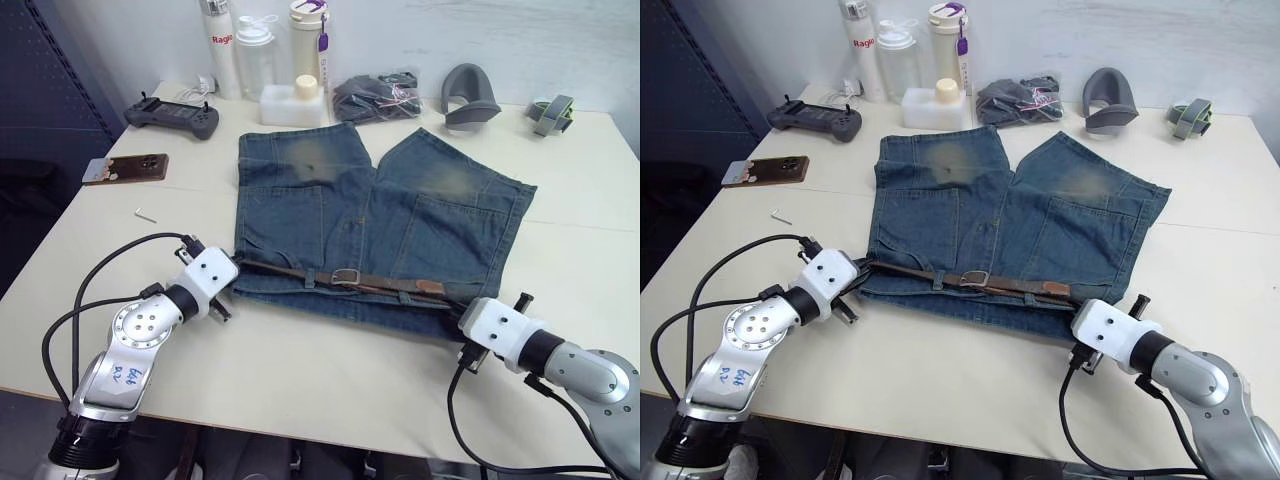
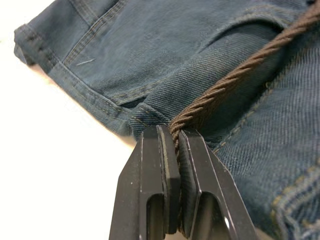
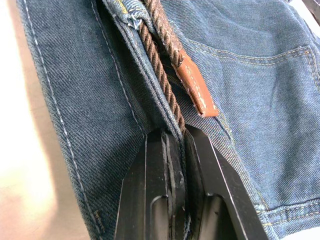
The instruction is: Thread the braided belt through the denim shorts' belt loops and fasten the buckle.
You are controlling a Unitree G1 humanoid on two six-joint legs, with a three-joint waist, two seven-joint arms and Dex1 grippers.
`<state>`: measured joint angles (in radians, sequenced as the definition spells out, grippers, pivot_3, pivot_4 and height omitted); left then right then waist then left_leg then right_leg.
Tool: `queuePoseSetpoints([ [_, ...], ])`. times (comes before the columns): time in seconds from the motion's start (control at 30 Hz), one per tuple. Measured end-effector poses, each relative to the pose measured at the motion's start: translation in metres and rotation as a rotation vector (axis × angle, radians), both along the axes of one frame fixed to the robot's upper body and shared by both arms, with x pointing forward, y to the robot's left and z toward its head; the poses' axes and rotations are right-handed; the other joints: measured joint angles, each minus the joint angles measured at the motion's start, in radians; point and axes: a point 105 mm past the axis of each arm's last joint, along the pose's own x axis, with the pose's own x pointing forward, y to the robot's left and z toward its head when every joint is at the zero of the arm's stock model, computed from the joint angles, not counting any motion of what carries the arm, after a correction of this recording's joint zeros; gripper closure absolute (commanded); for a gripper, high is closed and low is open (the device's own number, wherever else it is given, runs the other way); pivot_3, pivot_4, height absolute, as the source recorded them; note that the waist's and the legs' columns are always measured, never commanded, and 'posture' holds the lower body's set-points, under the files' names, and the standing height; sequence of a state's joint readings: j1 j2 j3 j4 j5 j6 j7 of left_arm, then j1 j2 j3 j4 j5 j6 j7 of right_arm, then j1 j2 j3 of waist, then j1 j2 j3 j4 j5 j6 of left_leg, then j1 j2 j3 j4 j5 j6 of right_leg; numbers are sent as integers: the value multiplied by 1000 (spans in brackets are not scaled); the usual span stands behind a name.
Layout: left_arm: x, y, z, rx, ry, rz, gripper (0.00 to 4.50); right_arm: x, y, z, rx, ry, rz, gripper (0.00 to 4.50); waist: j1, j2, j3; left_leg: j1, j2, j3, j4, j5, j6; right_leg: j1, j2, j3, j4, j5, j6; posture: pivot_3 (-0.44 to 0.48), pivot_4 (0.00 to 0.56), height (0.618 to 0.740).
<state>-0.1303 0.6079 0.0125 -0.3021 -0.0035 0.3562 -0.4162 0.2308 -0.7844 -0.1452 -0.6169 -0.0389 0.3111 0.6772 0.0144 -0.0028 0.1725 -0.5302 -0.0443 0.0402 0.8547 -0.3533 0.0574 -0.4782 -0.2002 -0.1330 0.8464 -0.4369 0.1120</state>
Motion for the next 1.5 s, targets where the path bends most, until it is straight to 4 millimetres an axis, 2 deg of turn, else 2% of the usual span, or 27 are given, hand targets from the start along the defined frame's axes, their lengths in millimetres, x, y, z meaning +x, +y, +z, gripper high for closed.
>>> queuePoseSetpoints([
  [0.17,-10,-17,4,-56,5,-126,4476,2,-3,-2,3,3,-5,4500,9,0,0,0,0,0,0,-1,-1,0,0,0,-1,0,0,0,150,649],
  [0.23,-17,-26,2,-84,38,-192,3646,2,-2,-1,6,-1,9,4500,11,0,0,0,0,0,0,-1,-1,0,0,0,-1,0,0,0,150,649],
  [0.27,-19,-28,0,-99,57,-210,3476,2,-1,0,5,-3,15,4500,11,0,0,0,0,0,0,-1,-1,0,0,0,-1,0,0,0,150,649],
  [0.37,-23,-31,-2,-147,111,-257,2225,1,0,-1,7,2,28,4500,10,0,0,0,0,0,0,-1,-1,0,0,0,-1,0,0,0,150,649],
  [0.53,-43,-35,-2,-192,284,-449,16,-5,5,1,46,37,69,2341,9,0,0,0,0,0,0,-1,-1,0,0,0,-1,0,0,0,150,649],
  [0.63,-49,-29,13,-254,399,-527,0,-15,8,15,56,60,137,837,9,0,1,-1,1,0,0,-1,-1,0,0,-1,-2,0,0,0,150,649],
  [0.7,-48,-22,30,-289,435,-543,0,-18,1,30,54,75,145,29,9,0,1,0,1,0,0,-1,-1,1,0,-1,-2,0,0,0,150,649],
  [0.8,-44,-17,46,-384,487,-546,0,-22,-7,37,113,138,129,29,9,0,1,-1,1,-1,0,-1,0,1,0,-1,-3,0,0,0,150,649],
  [0.87,-36,-10,61,-514,536,-536,0,-18,-14,47,243,182,106,29,8,-2,2,-1,1,-1,1,-1,0,2,0,-1,-3,0,0,0,150,649],
  [0.93,-25,2,78,-597,505,-496,0,-6,-32,61,331,148,43,29,4,-3,2,0,1,-1,1,-1,1,2,0,-1,-2,0,0,0,150,649],
  [1.0,-18,19,84,-649,466,-424,0,6,-53,70,387,99,-40,29,0,-2,2,0,1,-1,0,-1,1,2,0,-1,-3,0,0,0,150,649],
  [1.03,-16,24,82,-657,462,-397,0,9,-59,71,401,90,-65,29,0,-3,2,0,1,-1,-1,-1,1,1,0,-1,-3,0,-1,0,150,649],
  [1.2,-13,53,41,-542,378,-207,0,35,-78,77,503,-26,-147,29,-9,-2,2,-1,1,0,0,-1,0,1,-1,-1,-3,0,-1,0,150,649],
  [1.3,-20,66,13,-498,385,-113,0,36,-79,60,510,49,-126,29,-12,-2,2,-1,0,0,-1,-2,1,1,-1,-1,-4,0,-1,0,150,649],
  [1.33,-24,66,5,-494,384,-97,0,34,-78,51,511,94,-109,29,-12,-2,2,-1,0,0,-1,-2,1,1,-1,-1,-4,0,-1,0,150,649],
  [1.43,-31,62,-9,-504,366,-85,0,34,-77,40,531,140,-95,29,-11,-2,2,-1,0,0,-1,-2,1,1,-2,-1,-4,0,0,0,150,649],
  [1.5,-33,59,-10,-507,343,-90,0,35,-79,39,544,133,-97,29,-9,-2,2,-1,0,0,0,-2,1,1,-2,-1,-4,0,0,0,150,649],
])
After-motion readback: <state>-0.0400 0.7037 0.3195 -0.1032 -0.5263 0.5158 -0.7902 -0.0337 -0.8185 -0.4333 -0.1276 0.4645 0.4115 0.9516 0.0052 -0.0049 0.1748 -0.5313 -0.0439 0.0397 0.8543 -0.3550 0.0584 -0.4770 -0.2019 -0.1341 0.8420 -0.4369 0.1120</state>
